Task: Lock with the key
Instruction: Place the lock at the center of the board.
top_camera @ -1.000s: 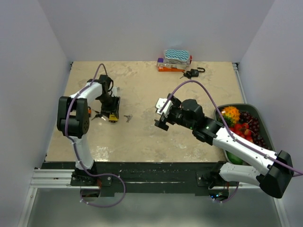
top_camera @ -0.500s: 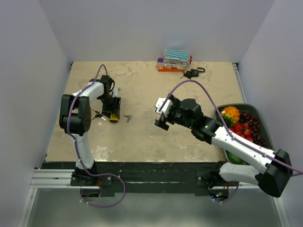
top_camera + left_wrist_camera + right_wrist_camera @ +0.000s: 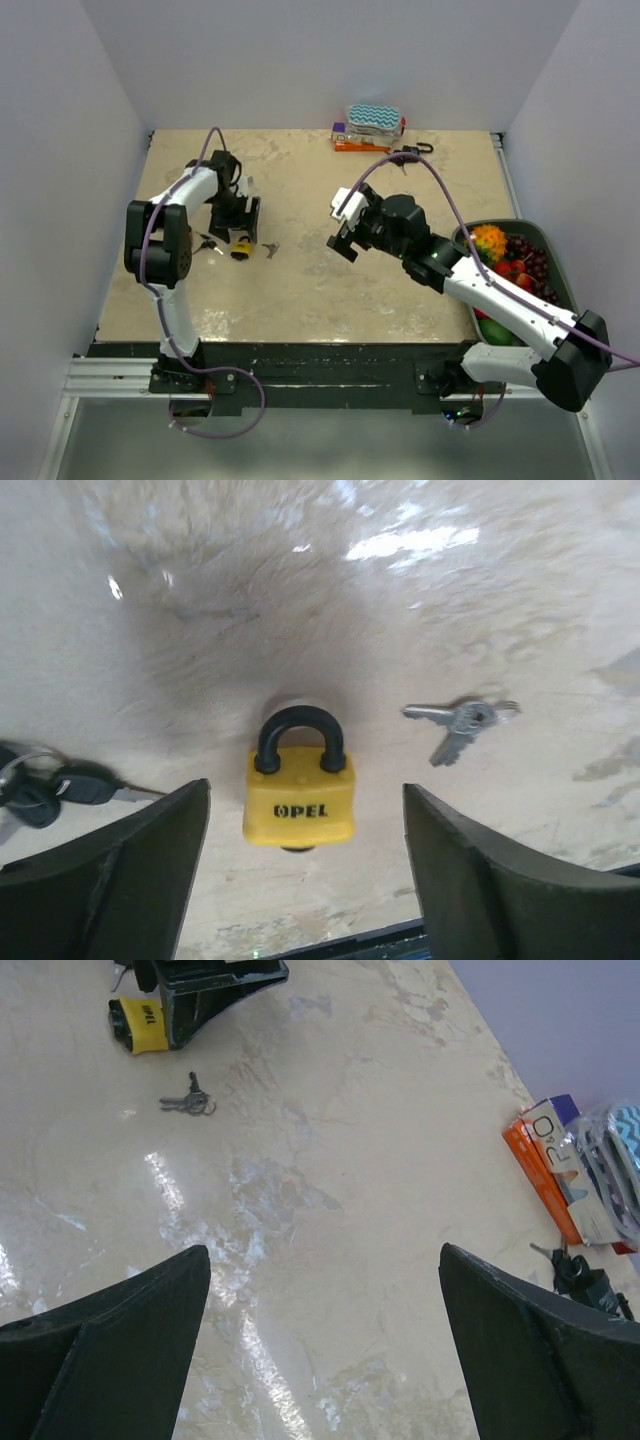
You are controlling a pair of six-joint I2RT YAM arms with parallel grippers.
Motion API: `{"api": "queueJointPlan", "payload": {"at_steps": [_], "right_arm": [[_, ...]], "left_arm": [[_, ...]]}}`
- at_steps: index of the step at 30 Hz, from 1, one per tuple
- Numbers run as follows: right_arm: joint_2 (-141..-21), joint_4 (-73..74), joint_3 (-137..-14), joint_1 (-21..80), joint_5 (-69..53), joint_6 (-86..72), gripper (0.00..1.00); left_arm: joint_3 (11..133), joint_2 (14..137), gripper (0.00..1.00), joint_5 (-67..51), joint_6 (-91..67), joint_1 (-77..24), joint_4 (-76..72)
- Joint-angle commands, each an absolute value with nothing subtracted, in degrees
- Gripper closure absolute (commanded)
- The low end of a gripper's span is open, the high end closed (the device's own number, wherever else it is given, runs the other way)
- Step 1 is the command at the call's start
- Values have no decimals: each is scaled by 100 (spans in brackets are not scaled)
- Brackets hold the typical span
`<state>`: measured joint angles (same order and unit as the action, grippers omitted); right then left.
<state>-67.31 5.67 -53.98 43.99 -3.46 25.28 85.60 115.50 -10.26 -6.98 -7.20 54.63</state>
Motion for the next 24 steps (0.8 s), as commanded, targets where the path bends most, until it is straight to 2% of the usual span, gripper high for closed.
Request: {"api": "queueJointPlan", "payload": {"at_steps": [1,3,8,13,20,24], "right_arm": [[-6864,553,-6010,3835,-237,1996,1],[-7118,720,-6204,3526,-316,1742,1],[-7979,1281,-7126,2190,-632,1398,1],[-9295,1661,-8372,1136,-747,1213,2],[-11178,1899,-9974,563,-571,600,1],[-12013,1574,-10702,545,210,176,1]], "left_arm": [[9368,10759,6,-1273,-572,-721,5458],[9727,10399,1,-1336,-396,-721,5318],[10046,9302,1,-1705,430,-528,4520],[9774,8561,1,-2029,615,-89,4114],[9316,8349,1,-2373,264,501,4271],[9351,8358,1,-2110,193,554,4385]]}}
